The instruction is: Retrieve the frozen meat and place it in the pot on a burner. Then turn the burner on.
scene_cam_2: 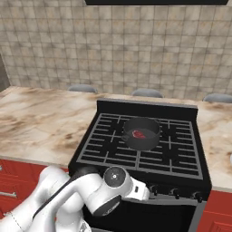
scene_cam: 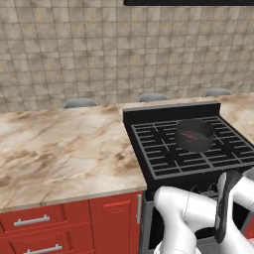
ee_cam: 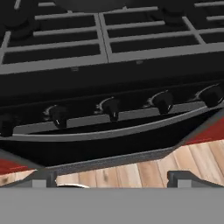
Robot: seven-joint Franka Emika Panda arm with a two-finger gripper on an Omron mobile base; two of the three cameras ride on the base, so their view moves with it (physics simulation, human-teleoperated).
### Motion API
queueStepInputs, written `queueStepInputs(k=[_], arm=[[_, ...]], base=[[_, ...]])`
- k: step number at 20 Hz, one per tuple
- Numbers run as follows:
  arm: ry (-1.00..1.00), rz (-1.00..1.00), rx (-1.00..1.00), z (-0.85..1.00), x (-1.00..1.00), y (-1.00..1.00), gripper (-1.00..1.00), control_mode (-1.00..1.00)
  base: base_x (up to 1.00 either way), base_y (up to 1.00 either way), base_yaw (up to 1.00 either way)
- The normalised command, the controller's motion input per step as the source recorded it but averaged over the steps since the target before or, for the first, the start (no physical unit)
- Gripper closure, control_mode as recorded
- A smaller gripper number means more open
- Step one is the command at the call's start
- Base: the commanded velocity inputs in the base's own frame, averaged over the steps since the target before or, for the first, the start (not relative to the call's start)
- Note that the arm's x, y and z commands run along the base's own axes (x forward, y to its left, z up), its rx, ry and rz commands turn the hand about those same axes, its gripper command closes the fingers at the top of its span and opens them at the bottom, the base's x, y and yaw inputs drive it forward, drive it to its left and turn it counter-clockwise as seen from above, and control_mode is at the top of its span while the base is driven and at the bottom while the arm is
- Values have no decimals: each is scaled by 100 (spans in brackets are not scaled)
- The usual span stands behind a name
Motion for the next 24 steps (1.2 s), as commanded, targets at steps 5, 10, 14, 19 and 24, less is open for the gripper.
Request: queueStepInputs(k=[5,10,14,19,24], arm=[[-55,16,-8,-37,-52,-30,-100,-100],[-49,9,-28,-40,-39,2,-100,-100],[-37,0,0,0,-19,-1,-100,-100],[-9,-3,3,5,0,-14,-100,-100],[0,1,1,0,0,-4,-100,-100]], base=[[0,0,0],[0,0,0],[0,0,0],[0,0,0],[0,0,0]])
